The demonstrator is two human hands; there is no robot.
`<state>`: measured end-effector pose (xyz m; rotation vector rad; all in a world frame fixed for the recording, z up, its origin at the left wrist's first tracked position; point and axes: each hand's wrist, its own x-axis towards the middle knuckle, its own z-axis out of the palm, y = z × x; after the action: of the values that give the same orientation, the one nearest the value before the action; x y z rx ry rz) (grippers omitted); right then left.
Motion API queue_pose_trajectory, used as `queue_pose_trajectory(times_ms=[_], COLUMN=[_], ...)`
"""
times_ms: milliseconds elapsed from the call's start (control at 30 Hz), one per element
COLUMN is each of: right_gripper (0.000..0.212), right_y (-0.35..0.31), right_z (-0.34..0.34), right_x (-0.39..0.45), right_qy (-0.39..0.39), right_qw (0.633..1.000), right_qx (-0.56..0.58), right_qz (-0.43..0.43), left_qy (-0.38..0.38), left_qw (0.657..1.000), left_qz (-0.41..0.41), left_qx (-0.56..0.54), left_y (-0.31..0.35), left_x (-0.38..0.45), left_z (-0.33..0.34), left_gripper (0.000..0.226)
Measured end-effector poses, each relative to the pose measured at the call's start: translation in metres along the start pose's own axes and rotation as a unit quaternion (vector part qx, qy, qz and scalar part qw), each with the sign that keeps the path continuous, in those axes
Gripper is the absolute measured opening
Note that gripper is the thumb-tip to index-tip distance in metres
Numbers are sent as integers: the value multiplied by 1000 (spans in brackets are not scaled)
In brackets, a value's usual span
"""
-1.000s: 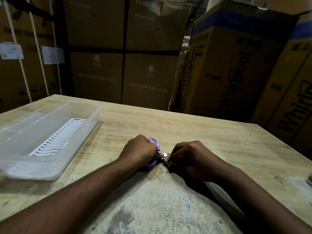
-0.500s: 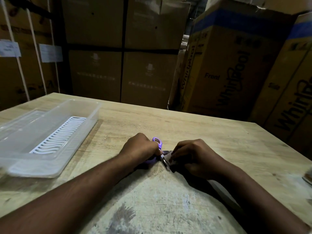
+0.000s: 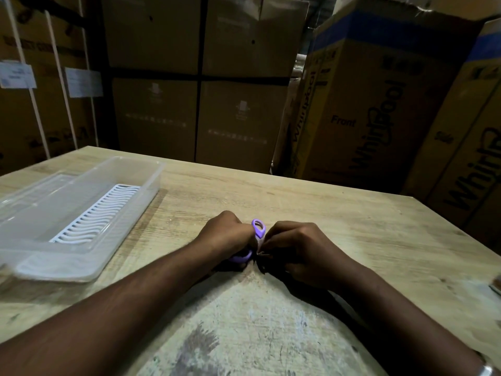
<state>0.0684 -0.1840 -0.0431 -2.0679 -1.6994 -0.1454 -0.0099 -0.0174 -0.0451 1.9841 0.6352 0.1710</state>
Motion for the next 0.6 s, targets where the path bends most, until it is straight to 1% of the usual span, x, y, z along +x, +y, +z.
queue_pose_trajectory(times_ms=[67,167,300,400,467,533,600], right_gripper=[29,32,28,31,34,37,37], right_y=[-2,-2,1,2,2,2,3], right_z=[0,-3,-11,-14,-16,-17,-19], right_x=[0,0,-2,-3,-3,-4,-5], right_qy=[-22,-56,-58,-69,-74,-80,-86], right_qw=[1000,998,998,997,997,996,995], right_qx=[4,-16,-10,-18,-18,-17,-22], right_qz=[-10,-18,-2,14,24,29,38], left_qy=[3,17,26,37,29,12,10], left_qw=[1000,1000,996,992,991,988,984], left_qz=[1,16,47,73,90,114,138], left_qx=[-7,9,68,93,98,104,111], left_y=[0,-1,-5,-5,-4,-4,-4], left_x=[0,-2,-2,-2,-3,-4,-4], left_z=[0,-1,0,-1,-4,-6,-6], left_gripper=[6,15,23,20,38,47,39])
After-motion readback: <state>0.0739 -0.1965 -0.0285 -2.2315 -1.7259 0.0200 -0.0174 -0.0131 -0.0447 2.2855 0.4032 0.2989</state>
